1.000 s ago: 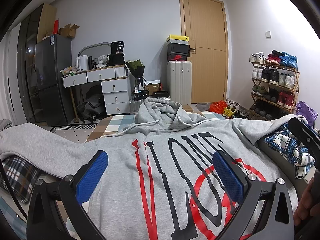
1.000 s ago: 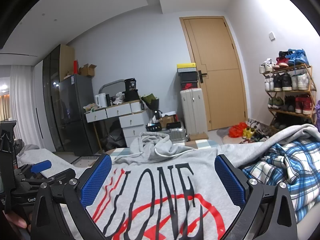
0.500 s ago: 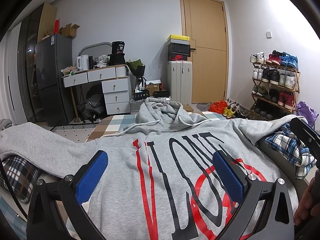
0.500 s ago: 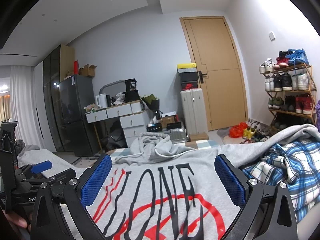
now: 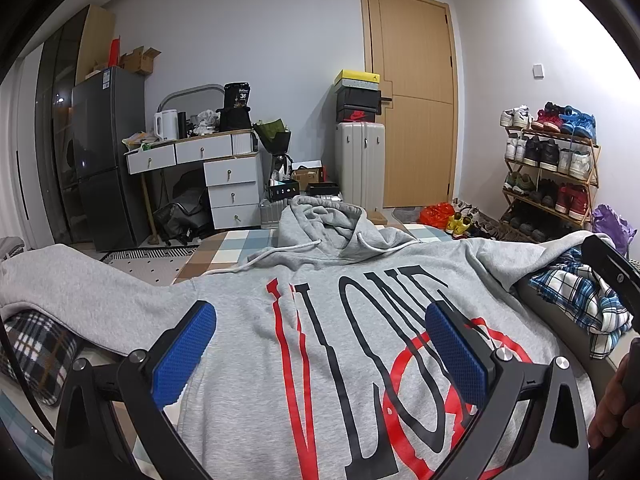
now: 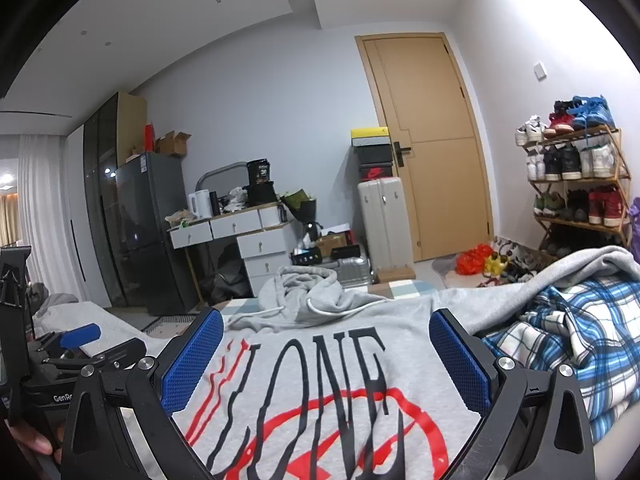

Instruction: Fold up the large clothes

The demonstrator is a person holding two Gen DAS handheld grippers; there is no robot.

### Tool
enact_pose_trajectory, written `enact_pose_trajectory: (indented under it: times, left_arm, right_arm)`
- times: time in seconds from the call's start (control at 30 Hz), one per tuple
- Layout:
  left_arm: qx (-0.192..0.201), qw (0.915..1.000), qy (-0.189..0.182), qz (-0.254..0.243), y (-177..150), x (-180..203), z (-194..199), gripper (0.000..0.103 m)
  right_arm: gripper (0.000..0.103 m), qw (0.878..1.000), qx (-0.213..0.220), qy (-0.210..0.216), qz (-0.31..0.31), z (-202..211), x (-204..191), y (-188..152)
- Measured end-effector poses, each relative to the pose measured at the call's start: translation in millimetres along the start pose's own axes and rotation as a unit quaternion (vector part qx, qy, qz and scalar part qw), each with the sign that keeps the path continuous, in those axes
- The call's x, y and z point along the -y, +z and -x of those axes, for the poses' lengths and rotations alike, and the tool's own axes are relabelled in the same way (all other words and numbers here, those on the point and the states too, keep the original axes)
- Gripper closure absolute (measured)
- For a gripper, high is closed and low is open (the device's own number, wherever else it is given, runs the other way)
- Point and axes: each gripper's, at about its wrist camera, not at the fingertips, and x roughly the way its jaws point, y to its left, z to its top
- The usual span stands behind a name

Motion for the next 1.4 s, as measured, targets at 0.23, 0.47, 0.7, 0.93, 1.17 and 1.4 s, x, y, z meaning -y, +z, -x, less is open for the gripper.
enact_pose_trajectory:
  times: [0.23,0.47,0.7,0.93,1.17,1.4]
  left_arm:
    - [-0.003,1.0000,-0.004,-0.002,0,-2,0,0.001]
    - [-0.019,0.9996,-0.018,-0.012,-1,5,-6,0.001]
    - [-0.045,0.9981,-0.031,-0.030,-6,19,-16,0.001]
    - [-0.067,0.9958,-0.028,-0.056,-13,30,-25,0.001]
    - [-0.084,0.9935,-0.024,-0.073,-17,39,-32,0.001]
    - [-0.094,0.9912,-0.028,-0.089,-19,50,-35,0.001]
  right_arm:
    - [0.000,0.999,0.003,-0.021,-0.046,8,38,12]
    - [0.000,0.977,-0.050,-0.099,-0.184,32,189,28]
    - [0.000,0.925,-0.091,-0.136,-0.344,37,346,31]
    - [0.000,0.868,-0.122,-0.103,-0.471,-3,446,19]
    - [0.000,0.825,-0.184,-0.124,-0.519,-36,484,-10]
    - [0.019,0.835,-0.177,-0.144,-0.501,-50,491,-5]
